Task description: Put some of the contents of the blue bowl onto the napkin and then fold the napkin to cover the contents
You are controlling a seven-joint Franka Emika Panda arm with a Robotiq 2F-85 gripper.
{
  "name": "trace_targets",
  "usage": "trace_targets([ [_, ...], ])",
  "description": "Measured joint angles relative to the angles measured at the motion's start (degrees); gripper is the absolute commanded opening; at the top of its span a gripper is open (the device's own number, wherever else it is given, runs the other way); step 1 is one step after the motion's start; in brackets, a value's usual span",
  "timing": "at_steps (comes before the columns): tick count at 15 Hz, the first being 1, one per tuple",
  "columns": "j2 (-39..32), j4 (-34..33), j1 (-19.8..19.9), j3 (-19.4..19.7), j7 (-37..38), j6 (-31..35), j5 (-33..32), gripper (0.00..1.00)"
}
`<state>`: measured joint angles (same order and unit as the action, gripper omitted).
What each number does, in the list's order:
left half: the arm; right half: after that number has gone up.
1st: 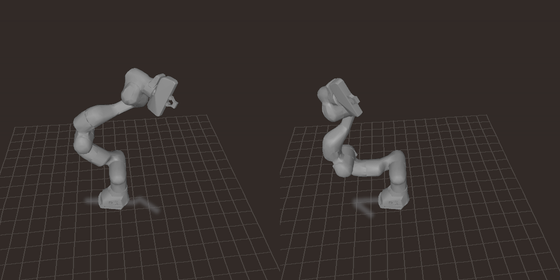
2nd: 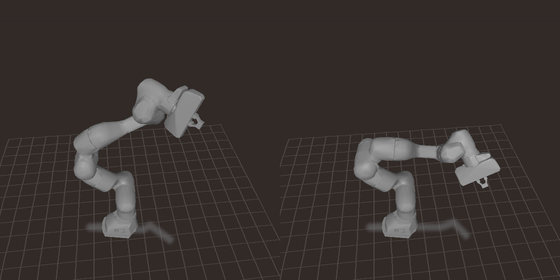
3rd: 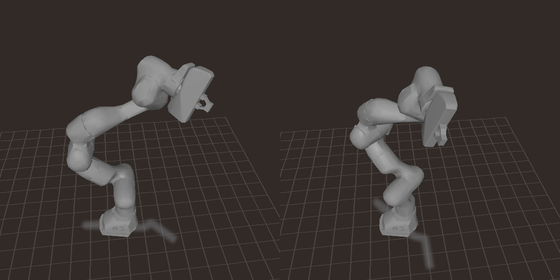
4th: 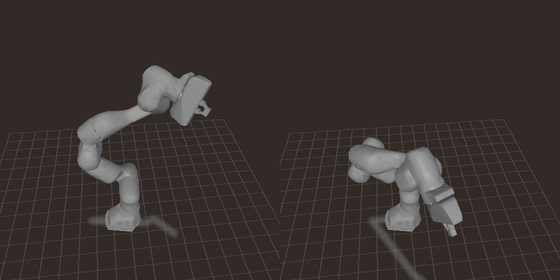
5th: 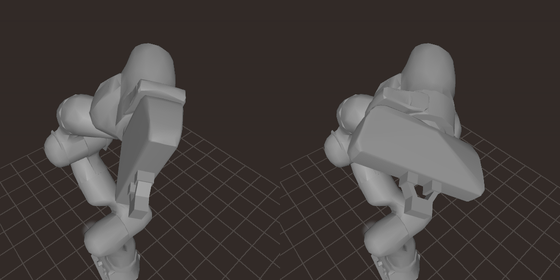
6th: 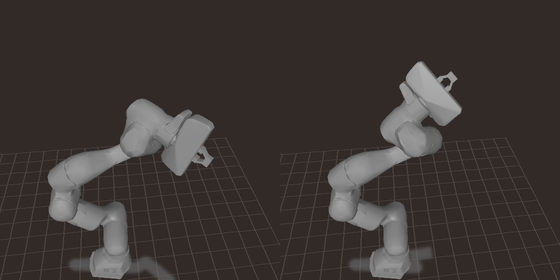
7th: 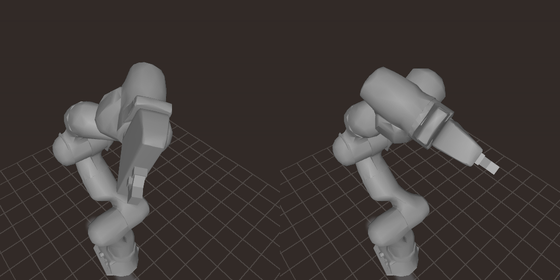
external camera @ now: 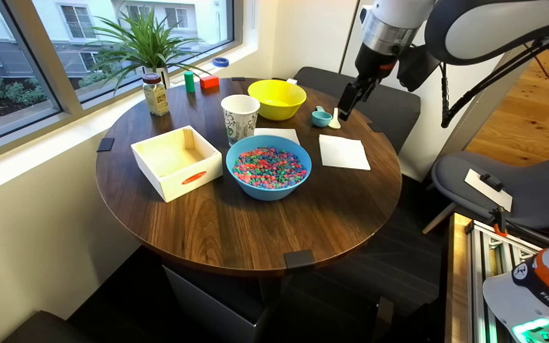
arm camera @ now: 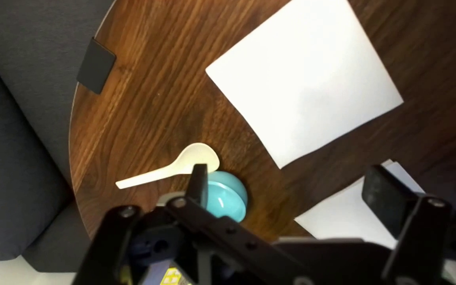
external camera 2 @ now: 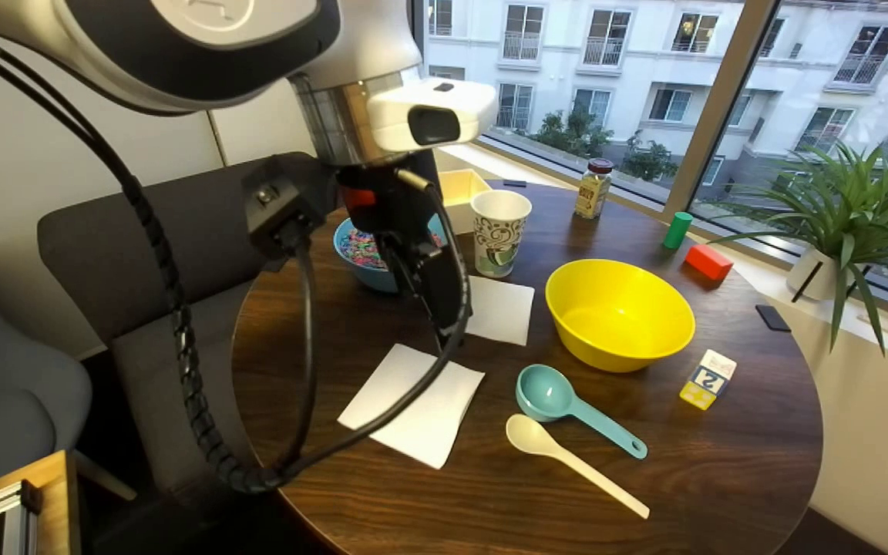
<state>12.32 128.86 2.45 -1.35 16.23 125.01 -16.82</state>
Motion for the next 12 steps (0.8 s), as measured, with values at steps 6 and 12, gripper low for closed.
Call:
trace_targets([
  [6, 7.10, 0.05, -0.28, -2.55, 5.29, -2.17, 1.93, 1.00],
  [12, 12.39, 0.36, 0.07, -4.19, 9.35, -5.38, 1.57, 1.00],
])
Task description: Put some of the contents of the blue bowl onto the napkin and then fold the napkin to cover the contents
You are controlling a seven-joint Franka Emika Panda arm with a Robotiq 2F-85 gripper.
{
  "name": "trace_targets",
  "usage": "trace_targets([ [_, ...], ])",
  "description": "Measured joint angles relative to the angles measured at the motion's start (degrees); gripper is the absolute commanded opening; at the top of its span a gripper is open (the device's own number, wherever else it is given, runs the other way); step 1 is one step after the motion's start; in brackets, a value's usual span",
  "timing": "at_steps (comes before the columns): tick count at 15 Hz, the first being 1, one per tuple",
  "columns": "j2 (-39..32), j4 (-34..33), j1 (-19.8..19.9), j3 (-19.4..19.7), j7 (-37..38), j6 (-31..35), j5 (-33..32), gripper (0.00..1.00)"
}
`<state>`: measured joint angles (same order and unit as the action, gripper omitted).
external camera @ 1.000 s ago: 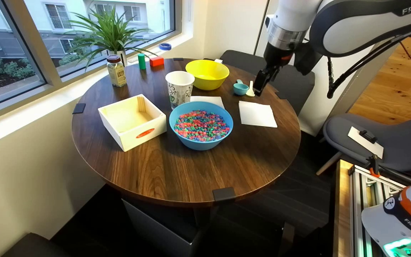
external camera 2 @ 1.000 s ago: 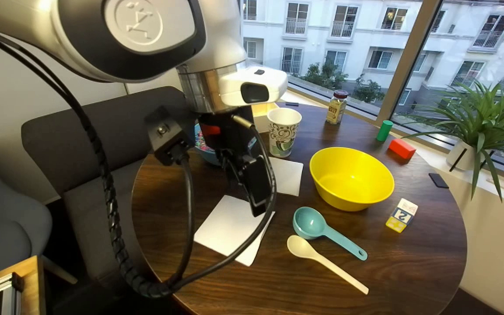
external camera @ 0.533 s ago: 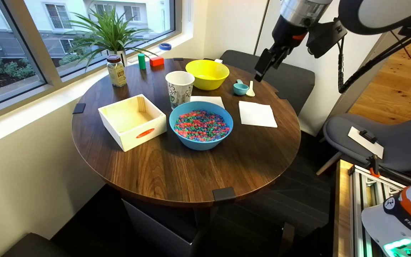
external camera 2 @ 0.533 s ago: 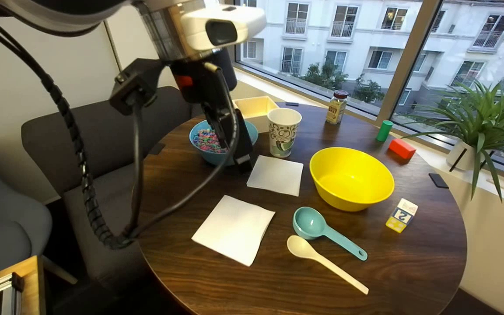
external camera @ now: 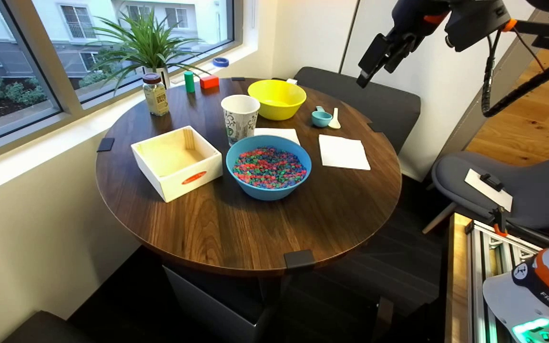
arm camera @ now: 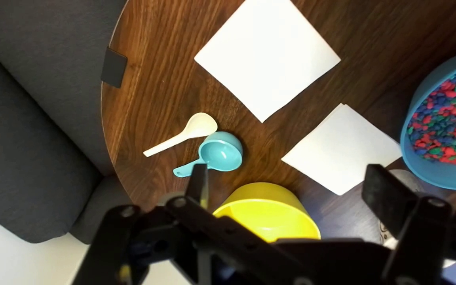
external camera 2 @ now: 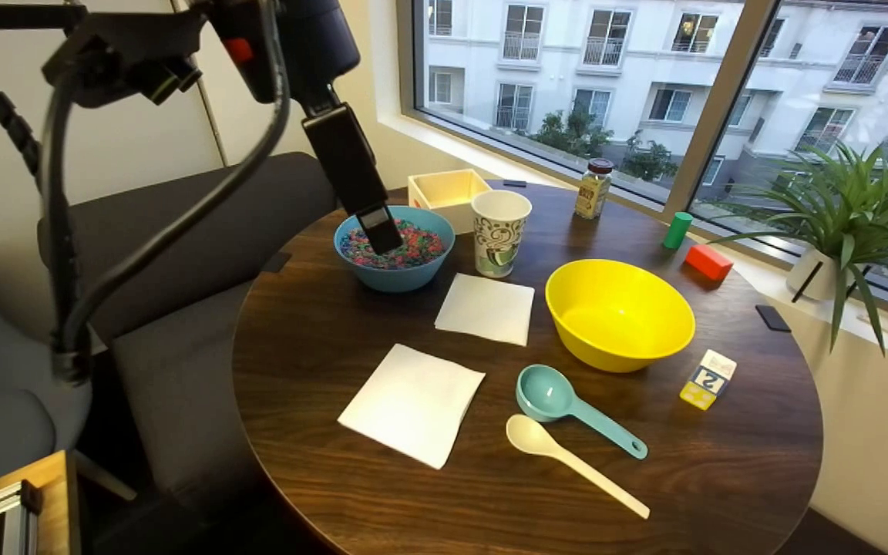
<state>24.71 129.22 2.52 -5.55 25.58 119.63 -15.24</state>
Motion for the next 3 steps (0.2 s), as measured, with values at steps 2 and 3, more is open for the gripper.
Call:
trace_targets([
  [2, -0.07, 0.13, 0.14, -0.01, 0.05, 0.00, -0.02, 1.00],
  [3, -0.10, 0.17, 0.20, -0.01, 0.06, 0.00, -0.02, 1.00],
])
